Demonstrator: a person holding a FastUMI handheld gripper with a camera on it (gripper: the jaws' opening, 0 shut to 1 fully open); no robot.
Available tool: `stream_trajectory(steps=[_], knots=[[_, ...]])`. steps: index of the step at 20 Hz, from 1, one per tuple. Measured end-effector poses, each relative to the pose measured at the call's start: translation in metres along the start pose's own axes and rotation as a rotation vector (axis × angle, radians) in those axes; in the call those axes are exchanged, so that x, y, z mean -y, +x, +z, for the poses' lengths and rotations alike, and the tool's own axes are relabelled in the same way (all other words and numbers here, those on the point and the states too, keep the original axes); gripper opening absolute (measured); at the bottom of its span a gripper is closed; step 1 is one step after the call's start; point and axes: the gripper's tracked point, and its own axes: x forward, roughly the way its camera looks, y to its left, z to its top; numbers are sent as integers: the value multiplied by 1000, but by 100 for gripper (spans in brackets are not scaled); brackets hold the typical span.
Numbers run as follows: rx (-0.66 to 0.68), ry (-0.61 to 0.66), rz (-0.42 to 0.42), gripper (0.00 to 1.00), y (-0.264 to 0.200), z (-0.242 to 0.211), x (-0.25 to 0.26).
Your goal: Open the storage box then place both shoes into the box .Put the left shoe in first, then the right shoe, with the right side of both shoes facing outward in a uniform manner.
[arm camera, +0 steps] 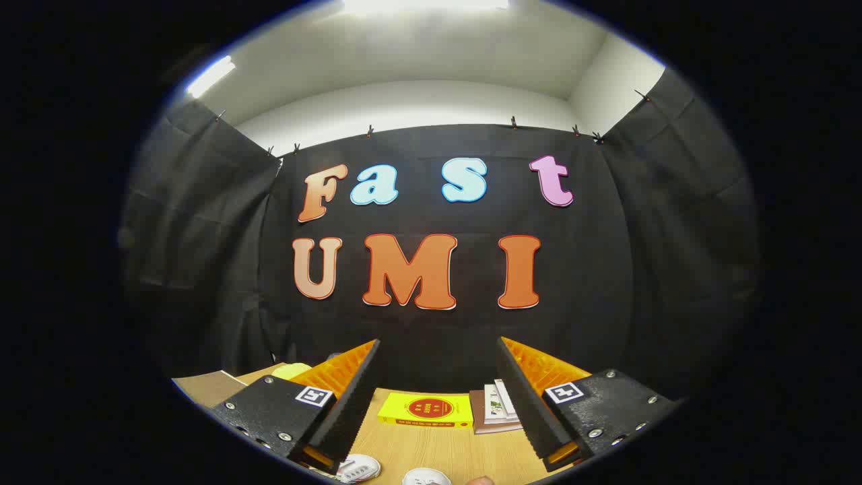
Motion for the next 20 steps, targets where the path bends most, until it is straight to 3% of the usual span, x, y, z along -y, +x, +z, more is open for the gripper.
stream_trajectory(steps=[9,20], knots=[[-19,13,-58,99,-2,-4,18],[-26,6,-49,99,-8,0,14]])
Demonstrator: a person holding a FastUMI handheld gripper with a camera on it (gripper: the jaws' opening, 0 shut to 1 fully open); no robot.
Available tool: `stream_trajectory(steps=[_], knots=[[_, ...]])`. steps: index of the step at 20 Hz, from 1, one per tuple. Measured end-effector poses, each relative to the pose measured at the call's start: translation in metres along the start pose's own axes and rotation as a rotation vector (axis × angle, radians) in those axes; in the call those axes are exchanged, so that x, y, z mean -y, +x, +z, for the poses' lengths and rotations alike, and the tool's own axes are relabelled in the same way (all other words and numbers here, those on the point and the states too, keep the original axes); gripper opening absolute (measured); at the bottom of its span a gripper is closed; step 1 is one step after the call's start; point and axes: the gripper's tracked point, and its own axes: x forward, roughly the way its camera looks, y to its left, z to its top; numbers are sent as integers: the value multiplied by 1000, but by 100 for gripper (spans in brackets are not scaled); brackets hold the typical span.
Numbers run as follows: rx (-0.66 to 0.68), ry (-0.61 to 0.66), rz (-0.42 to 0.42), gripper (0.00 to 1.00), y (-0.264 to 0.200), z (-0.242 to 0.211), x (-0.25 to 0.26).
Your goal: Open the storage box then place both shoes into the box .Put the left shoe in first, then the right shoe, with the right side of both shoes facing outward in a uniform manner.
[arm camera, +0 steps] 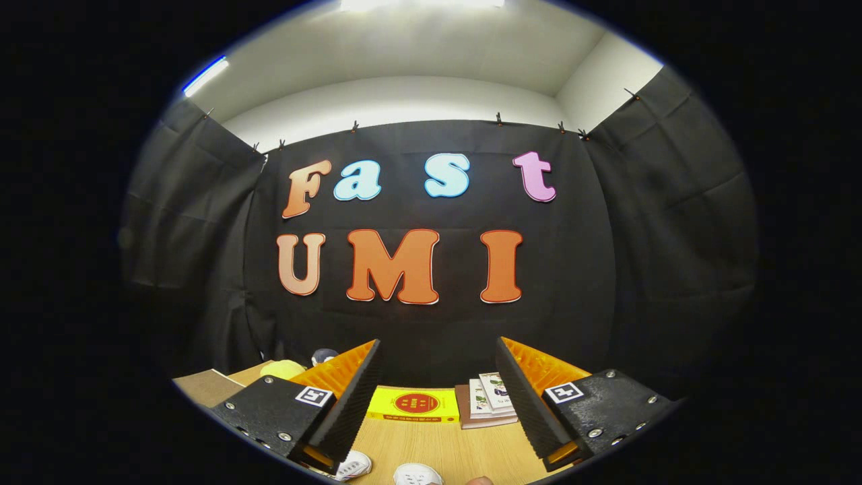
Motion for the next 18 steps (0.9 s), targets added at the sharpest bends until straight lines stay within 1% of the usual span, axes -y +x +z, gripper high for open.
stream_trajectory(steps=[2,4,7,10,13,16,18], knots=[[-15,14,13,98,0,-3,-6],[-69,30,23,99,0,-17,-13],[-179,65,55,99,-3,-45,-27],[-281,132,106,99,-3,-71,-49],[-419,167,152,99,-2,-106,-73],[-556,223,232,99,-9,-138,-109],[-662,281,315,99,-19,-161,-140]])
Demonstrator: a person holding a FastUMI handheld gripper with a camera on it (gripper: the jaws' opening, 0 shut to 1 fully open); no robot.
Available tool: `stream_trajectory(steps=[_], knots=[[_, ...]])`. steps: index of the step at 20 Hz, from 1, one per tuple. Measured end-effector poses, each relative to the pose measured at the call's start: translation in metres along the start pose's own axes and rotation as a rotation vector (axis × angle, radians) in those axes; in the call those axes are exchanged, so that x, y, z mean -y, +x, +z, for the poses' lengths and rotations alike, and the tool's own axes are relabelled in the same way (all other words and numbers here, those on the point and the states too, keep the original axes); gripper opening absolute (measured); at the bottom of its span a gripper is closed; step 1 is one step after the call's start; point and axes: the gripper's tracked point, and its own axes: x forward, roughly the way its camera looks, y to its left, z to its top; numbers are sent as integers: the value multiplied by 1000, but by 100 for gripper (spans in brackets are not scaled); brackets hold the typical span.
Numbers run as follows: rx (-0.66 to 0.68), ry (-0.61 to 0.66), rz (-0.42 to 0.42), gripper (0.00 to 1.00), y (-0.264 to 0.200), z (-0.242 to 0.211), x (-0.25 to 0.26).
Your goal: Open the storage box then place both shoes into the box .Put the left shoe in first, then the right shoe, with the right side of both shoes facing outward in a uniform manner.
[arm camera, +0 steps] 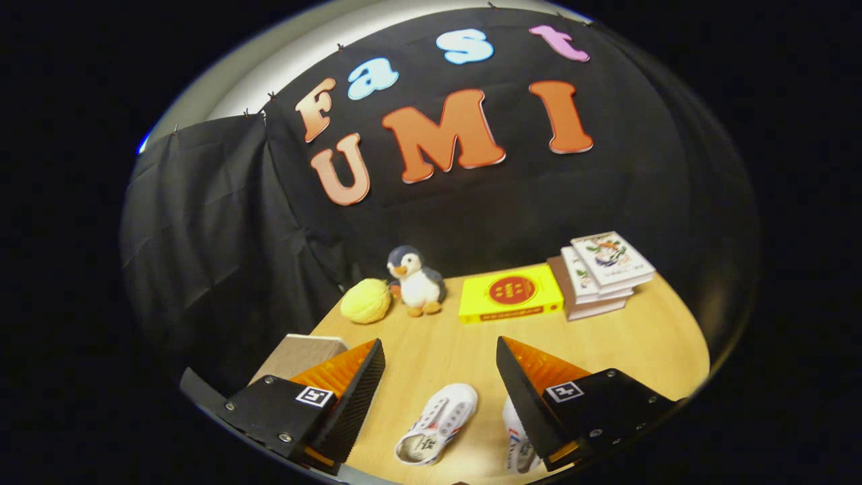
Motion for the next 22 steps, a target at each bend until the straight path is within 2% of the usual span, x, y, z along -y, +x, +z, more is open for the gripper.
stream_trajectory(steps=[5,8,12,16,18,22], knots=[[-236,81,186,97,24,-63,-57],[-357,101,242,97,39,-100,-74],[-472,152,340,96,46,-127,-107],[-552,274,447,96,53,-140,-139],[-610,331,473,96,54,-153,-146],[-627,412,512,96,77,-163,-159]])
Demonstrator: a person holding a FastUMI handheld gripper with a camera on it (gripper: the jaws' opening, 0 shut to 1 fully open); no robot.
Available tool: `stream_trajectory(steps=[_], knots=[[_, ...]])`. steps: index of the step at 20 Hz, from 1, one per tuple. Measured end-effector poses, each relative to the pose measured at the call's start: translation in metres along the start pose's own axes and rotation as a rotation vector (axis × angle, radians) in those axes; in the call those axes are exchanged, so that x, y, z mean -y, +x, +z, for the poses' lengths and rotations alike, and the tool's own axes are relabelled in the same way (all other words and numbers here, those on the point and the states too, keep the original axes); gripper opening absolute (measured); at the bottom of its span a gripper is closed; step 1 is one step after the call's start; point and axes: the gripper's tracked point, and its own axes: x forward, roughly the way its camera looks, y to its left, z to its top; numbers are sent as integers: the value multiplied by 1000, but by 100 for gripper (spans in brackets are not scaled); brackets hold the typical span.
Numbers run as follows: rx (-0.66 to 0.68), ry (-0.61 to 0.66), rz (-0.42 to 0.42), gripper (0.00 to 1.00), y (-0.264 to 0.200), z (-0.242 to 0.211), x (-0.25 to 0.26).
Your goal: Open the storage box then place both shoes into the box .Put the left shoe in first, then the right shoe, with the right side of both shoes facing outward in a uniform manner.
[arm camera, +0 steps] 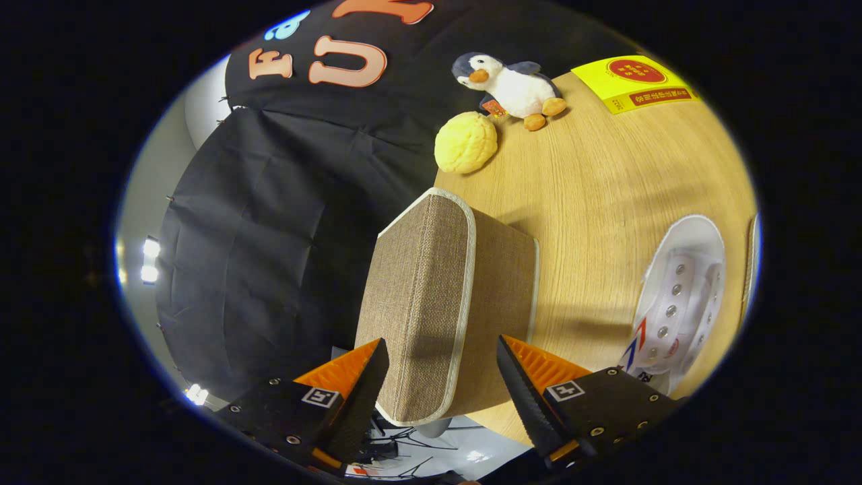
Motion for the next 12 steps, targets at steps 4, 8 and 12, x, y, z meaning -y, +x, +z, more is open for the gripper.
stream_trajectory(steps=[4,8,12], knots=[[-11,94,42,96,16,1,-1],[80,183,151,96,24,19,-20],[95,185,104,96,34,20,-5]])
